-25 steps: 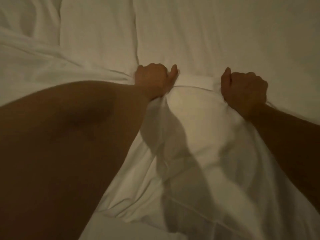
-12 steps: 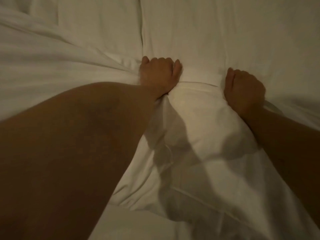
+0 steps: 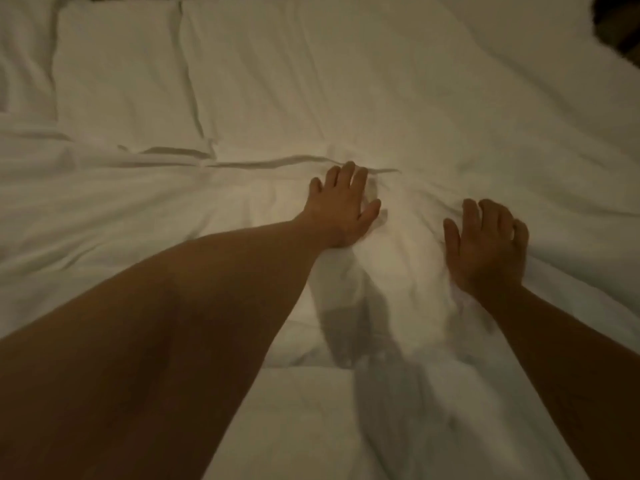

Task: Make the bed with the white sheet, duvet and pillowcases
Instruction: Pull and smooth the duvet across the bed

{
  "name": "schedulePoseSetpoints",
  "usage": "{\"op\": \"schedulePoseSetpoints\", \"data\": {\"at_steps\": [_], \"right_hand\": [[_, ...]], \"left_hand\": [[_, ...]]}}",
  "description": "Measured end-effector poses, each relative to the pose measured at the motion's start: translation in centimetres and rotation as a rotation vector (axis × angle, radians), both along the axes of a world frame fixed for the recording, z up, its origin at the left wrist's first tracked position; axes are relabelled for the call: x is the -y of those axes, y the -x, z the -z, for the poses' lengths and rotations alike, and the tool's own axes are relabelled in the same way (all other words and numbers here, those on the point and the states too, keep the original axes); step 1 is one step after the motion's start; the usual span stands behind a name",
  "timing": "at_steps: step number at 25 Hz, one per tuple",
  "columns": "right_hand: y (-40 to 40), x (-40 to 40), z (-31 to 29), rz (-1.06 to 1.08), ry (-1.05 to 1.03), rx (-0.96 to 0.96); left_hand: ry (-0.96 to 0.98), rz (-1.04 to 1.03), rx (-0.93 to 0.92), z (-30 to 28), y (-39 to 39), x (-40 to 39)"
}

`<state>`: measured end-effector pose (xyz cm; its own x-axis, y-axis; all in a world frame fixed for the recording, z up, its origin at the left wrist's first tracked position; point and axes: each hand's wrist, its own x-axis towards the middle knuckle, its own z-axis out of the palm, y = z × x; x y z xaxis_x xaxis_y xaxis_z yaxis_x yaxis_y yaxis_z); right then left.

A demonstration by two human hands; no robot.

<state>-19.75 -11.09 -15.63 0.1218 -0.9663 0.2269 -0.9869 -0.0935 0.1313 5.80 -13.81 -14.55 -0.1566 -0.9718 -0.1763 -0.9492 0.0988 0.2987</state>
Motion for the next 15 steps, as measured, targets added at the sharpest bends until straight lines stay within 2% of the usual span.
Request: {"op": "schedulePoseSetpoints", "data": {"at_steps": [7, 10, 15], "right_hand": [[11.0, -3.9, 1.0, 0.255, 0.065, 0.032], [14.9, -4.1, 1.8, 0.246, 0.012, 0.030], [17.0, -2.9, 5.0, 0.144, -0.127, 0.076]], "left_hand": [[0.194, 0.316, 0.027, 0.9, 15.6, 0.9], [0.178, 0.251, 0.039, 2.2, 20.7, 2.3], [0.132, 0.159, 0.152, 5.9, 23.0, 3.5]]}}
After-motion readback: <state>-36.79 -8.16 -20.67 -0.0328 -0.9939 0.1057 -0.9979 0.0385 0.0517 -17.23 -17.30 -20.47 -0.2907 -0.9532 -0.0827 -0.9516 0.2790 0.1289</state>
